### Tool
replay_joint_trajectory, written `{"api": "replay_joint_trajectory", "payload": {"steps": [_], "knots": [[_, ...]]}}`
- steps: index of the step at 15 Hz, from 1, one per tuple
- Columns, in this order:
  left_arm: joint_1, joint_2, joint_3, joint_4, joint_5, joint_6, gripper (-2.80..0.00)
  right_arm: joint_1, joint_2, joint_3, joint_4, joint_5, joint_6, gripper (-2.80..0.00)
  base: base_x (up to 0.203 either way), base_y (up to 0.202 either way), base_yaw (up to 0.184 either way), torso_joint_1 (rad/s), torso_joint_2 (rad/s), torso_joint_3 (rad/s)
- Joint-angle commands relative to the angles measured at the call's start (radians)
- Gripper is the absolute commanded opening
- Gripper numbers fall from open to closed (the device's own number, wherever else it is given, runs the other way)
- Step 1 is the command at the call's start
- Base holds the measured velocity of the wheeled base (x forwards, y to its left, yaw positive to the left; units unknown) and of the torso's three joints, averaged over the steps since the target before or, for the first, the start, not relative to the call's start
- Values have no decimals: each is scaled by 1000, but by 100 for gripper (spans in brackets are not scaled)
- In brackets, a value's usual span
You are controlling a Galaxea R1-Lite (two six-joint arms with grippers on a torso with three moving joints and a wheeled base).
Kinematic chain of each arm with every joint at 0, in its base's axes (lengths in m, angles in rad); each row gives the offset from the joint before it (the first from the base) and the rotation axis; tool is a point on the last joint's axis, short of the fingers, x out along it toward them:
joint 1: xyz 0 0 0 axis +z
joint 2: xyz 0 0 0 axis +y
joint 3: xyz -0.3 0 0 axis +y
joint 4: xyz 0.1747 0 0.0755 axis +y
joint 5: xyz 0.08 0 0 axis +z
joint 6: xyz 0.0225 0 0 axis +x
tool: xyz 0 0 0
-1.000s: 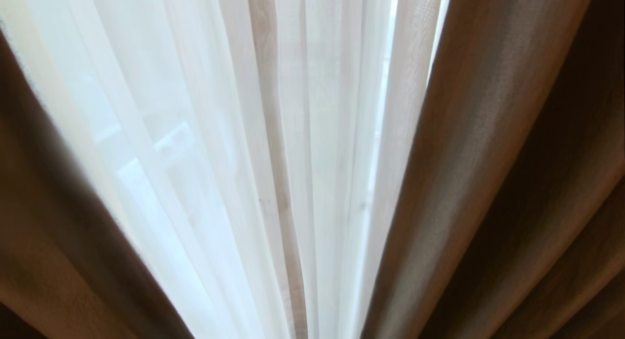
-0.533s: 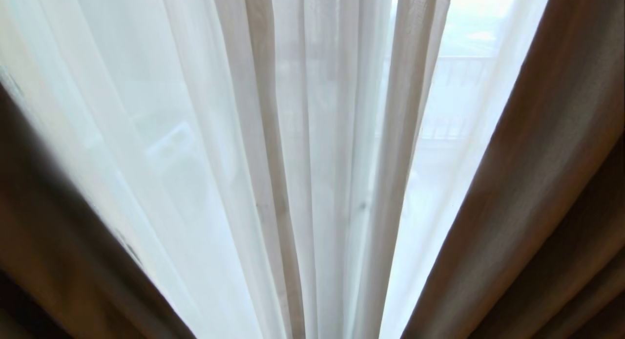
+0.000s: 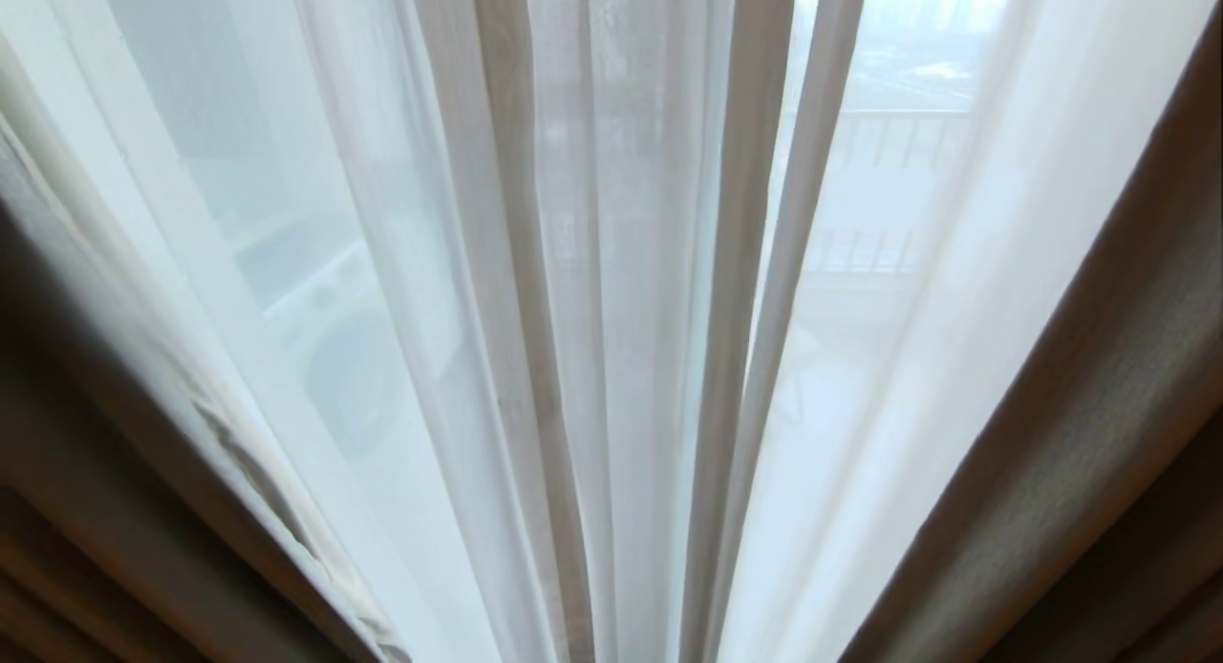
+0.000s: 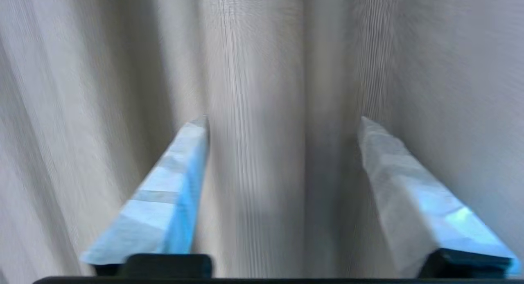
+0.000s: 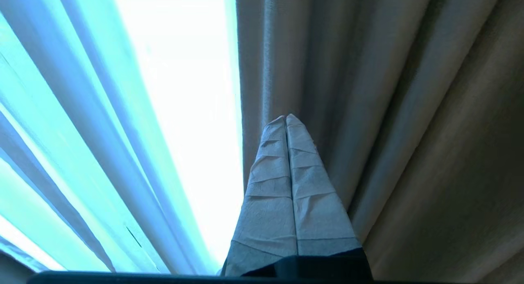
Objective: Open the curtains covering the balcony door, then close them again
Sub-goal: Pull the outer curtains open on both sides
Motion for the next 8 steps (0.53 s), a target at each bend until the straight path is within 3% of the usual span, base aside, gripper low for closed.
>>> {"api": "replay_joint_trajectory", "payload": {"steps": [1, 8], "knots": [[1, -140, 121, -3, -2, -2, 0, 0, 0, 0, 0, 0, 0, -280, 0, 0, 0, 0, 0, 0], [1, -505, 499, 16, -1, -2, 0, 0, 0, 0, 0, 0, 0, -280, 0, 0, 0, 0, 0, 0]]}}
